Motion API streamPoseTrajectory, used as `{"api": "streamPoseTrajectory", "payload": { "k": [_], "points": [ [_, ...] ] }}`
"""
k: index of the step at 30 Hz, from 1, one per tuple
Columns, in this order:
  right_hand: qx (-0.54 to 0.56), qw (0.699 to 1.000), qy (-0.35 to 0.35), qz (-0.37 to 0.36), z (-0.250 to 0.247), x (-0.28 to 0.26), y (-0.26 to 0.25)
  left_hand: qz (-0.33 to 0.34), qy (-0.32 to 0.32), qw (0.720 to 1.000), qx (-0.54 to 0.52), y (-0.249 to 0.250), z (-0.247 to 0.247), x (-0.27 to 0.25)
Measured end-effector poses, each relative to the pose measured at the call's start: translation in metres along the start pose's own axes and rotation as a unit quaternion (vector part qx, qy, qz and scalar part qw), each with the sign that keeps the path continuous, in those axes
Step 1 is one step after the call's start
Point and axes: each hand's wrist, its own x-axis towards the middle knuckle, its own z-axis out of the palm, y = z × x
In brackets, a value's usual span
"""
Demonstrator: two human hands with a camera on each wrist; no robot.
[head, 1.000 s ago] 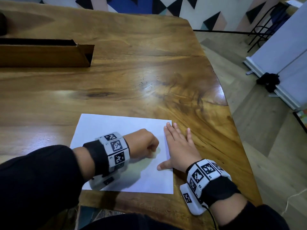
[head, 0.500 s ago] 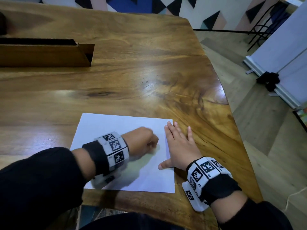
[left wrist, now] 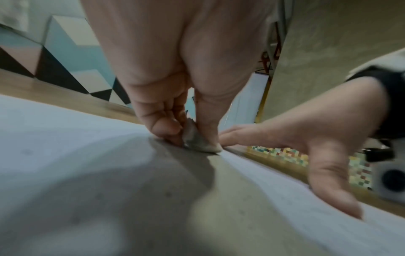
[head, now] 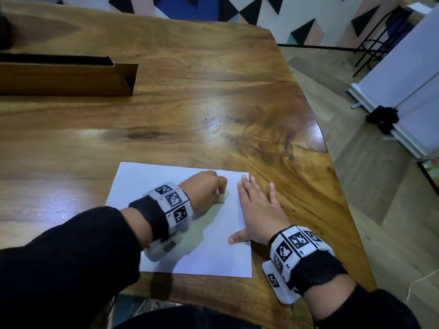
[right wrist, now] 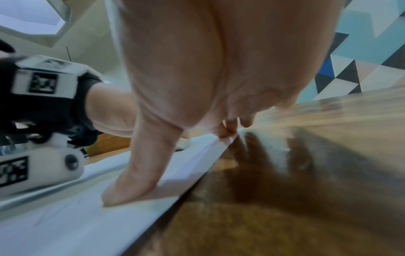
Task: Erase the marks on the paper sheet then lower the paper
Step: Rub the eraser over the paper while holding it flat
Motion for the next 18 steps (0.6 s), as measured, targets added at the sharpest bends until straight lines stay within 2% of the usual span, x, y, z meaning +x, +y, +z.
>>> {"api": "streamPoseTrajectory", "payload": {
  "k": [2, 6, 13, 15, 18],
  "points": [
    [-0.004, 1.0, 0.0, -0.002, 0.0, 0.0, 0.0, 0.014, 0.0, 1.0, 0.006, -0.001, 0.003, -0.006],
    [0.004, 1.0, 0.006, -0.013, 0.002, 0.002, 0.001, 0.049, -0.076, 0.996, 0.016, -0.005, 0.017, -0.042],
    [0.078, 0.992, 0.012, -0.102, 0.013, 0.001, 0.009, 0.042, -0.081, 0.996, 0.01, -0.003, 0.015, -0.041],
    [0.055, 0.993, 0.01, -0.103, 0.015, -0.001, 0.008, 0.02, -0.064, 0.998, 0.003, -0.003, 0.009, -0.035],
    [0.019, 0.996, 0.005, -0.088, 0.016, -0.004, 0.004, -0.036, 0.024, 0.999, -0.012, -0.008, -0.001, -0.02]
  ]
}}
